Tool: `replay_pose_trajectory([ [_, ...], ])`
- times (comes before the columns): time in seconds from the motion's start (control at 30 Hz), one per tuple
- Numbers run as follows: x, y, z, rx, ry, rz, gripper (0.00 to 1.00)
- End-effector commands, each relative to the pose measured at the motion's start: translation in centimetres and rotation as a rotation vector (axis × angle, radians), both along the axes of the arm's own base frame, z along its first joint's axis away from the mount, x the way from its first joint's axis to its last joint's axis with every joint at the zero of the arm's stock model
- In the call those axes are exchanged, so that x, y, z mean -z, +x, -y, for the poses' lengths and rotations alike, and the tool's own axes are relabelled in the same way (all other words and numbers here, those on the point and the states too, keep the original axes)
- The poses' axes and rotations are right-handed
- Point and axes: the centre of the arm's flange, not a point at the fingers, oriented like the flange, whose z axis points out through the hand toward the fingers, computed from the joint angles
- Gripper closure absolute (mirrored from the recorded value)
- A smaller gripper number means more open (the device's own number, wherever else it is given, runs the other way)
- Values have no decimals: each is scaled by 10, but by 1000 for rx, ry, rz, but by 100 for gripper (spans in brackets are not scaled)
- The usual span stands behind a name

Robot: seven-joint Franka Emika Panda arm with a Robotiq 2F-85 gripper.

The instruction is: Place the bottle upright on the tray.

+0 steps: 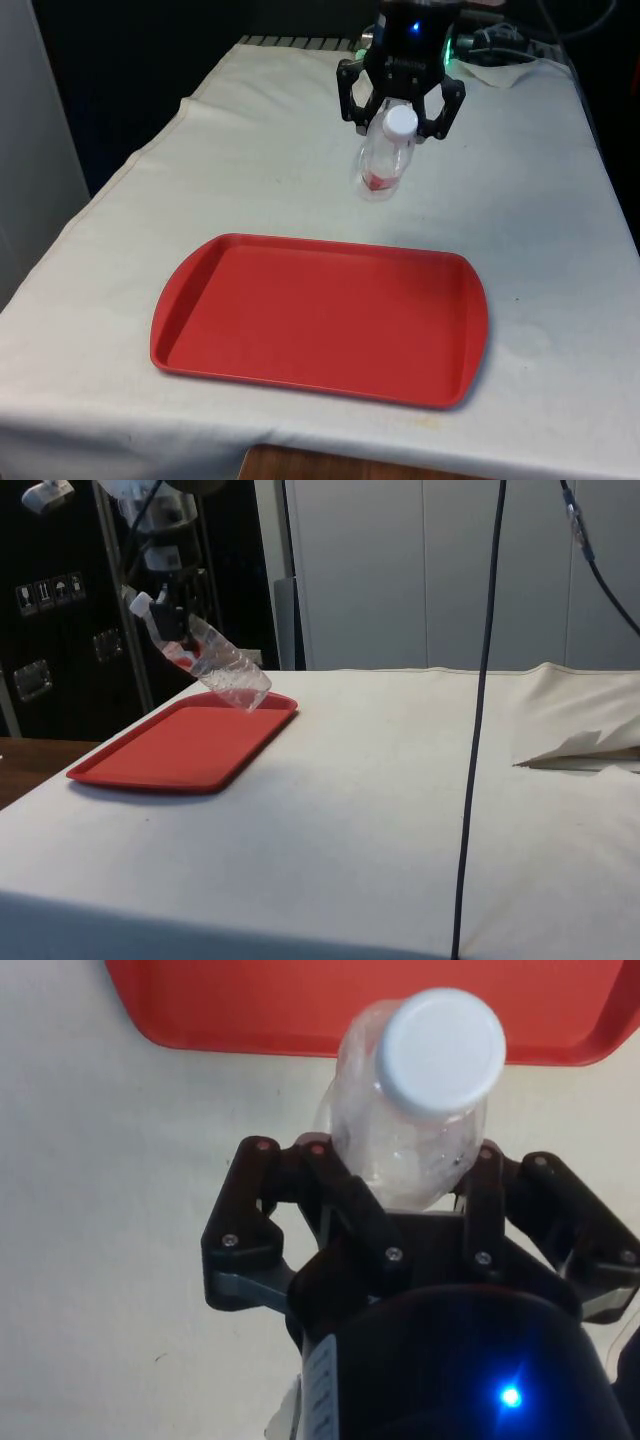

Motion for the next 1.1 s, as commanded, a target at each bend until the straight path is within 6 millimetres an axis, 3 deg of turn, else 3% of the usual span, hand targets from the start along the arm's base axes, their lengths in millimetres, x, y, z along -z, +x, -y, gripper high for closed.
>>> replay_pose_trajectory([
  [0.0, 0, 1, 0, 12, -2, 9, 100],
  [1.07, 9, 7, -4, 219, 19, 84, 100],
])
